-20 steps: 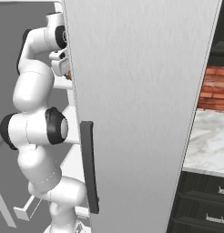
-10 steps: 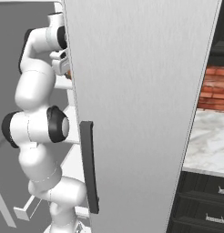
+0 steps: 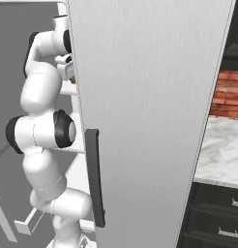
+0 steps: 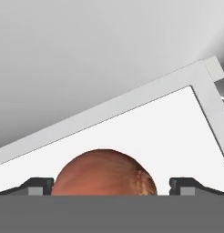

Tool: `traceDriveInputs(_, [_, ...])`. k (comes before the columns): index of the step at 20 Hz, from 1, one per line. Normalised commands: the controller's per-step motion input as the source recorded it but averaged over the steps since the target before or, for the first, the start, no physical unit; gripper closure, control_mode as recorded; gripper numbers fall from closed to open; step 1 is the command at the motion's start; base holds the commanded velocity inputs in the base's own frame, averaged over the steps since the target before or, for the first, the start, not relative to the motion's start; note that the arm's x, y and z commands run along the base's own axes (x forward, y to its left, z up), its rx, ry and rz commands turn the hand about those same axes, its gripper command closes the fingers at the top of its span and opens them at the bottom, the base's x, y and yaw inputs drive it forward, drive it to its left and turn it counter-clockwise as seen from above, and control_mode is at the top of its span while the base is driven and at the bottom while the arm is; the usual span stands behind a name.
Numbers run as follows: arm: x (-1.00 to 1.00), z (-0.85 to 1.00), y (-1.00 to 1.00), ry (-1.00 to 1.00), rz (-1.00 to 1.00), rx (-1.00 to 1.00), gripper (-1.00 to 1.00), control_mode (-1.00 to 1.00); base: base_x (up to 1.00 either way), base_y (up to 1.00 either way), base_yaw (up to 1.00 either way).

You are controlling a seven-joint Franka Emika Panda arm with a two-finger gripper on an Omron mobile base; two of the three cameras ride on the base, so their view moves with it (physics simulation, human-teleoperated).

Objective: Take the tomato and onion out of the freezer and place them in the tupperware container on the counter. Then put the tupperware containing the vegetables back in the freezer.

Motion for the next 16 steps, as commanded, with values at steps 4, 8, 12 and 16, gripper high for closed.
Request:
traceDriveInputs(4, [0.02, -0.32, 0.03, 0.00, 0.00, 0.00, -1.00, -1.00, 0.00, 0.00, 0.00])
traceDriveInputs(8, [0.00, -0.32, 0.22, 0.00, 0.00, 0.00, 1.00, -1.00, 0.00, 0.00, 0.00])
traceDriveInputs(12, [0.00, -0.23, 0.17, 0.00, 0.00, 0.00, 1.00, -1.00, 0.00, 0.00, 0.00])
traceDriveInputs(16, [-0.31, -0.25, 0.02, -0.01, 0.01, 0.00, 1.00, -1.00, 0.00, 0.00, 0.00])
